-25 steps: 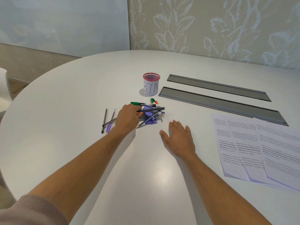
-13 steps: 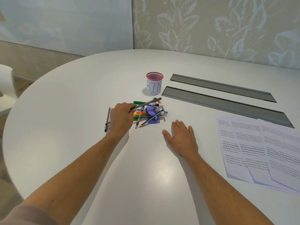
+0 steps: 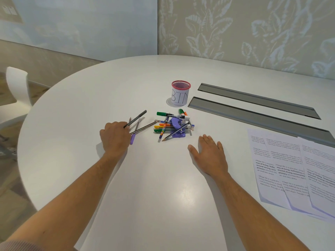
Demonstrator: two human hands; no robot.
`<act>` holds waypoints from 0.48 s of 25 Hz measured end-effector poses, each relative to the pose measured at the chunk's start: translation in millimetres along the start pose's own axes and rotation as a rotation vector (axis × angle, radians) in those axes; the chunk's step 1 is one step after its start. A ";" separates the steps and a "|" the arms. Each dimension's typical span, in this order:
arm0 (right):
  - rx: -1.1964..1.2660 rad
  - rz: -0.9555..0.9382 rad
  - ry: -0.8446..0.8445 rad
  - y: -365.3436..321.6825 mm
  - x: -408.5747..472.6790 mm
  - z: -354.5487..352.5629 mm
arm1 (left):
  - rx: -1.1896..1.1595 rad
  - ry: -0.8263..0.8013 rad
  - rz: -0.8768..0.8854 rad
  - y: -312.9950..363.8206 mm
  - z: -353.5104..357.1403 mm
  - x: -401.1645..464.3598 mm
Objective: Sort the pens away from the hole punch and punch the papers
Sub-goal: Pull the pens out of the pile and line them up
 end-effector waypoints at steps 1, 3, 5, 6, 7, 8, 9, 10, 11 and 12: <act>-0.001 0.001 0.000 0.2 0.2 0.4 | 0.013 -0.017 -0.005 -2.2 1.9 -0.8; 0.001 0.004 -0.001 0.6 0.6 1.3 | 0.034 -0.050 -0.006 -4.2 6.3 -2.8; -0.002 0.005 -0.001 0.7 1.1 1.8 | 0.045 -0.064 -0.002 -4.4 9.2 -4.3; -0.007 0.005 0.000 0.8 1.2 1.9 | 0.035 -0.063 -0.001 -4.2 9.8 -4.8; -0.009 0.005 0.001 0.7 1.0 1.9 | 0.019 -0.063 -0.002 -4.1 10.6 -5.3; -0.006 0.003 0.003 0.7 0.9 1.8 | 0.007 -0.066 0.001 -3.6 11.4 -5.7; -0.001 0.002 0.006 0.8 0.7 1.8 | 0.003 -0.071 0.007 -2.8 12.6 -6.4; 0.005 0.001 0.008 0.8 0.5 1.9 | 0.006 -0.073 0.016 -1.3 13.4 -7.3; 0.007 0.001 0.009 1.0 0.5 2.0 | 0.012 -0.074 0.028 0.4 14.3 -7.9; 0.008 0.001 0.009 1.2 0.6 2.2 | 0.020 -0.076 0.041 2.6 15.0 -8.3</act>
Point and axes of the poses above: each hand's wrist, its own x-axis towards the middle knuckle, its own z-axis out of the palm, y = z × x, the point moved 8 cm from there along x, towards the middle knuckle, and after that the axes turned 10 degrees about -x, right-handed, at the moved point
